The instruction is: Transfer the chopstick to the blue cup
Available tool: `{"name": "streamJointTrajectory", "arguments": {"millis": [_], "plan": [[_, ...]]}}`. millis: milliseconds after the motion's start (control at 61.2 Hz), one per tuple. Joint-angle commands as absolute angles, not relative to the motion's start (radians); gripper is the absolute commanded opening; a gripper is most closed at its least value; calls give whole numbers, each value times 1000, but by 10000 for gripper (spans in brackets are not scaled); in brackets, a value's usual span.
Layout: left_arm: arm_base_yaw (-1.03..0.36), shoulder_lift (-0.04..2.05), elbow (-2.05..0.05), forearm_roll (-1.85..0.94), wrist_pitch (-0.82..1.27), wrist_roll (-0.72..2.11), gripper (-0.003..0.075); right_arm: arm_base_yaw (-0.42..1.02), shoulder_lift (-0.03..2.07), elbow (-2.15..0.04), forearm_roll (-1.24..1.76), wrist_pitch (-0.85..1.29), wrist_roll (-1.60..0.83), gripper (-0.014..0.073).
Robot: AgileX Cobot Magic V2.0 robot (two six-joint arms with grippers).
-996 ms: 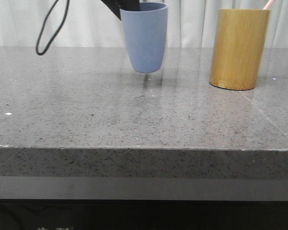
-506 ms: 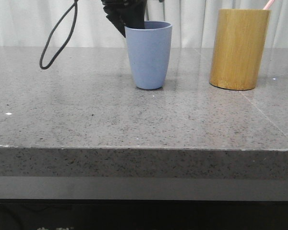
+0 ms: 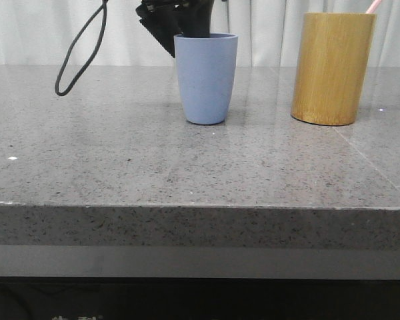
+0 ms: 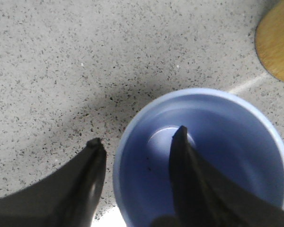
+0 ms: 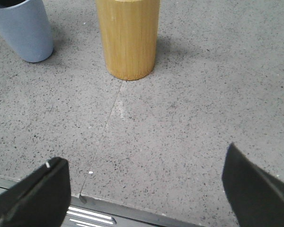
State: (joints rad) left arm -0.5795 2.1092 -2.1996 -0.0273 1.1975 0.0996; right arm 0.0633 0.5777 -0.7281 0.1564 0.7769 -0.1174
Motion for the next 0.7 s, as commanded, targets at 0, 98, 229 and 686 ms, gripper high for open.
{"name": "streamJointTrajectory", "arguments": {"millis": [0, 98, 229, 686], "plan": [[-589, 2047, -2250, -41, 1163, 88, 347, 62, 587, -761, 150, 691, -128, 654], [-589, 2043, -2289, -41, 1181, 88, 347, 62, 587, -761, 150, 666, -103, 654], [-589, 2016, -2314, -41, 1183, 88, 347, 54, 587, -762, 133, 631, -52, 654], [-589, 1784, -2291, -39, 1208, 88, 347, -121, 775, -884, 140, 583, 44, 654]]}}
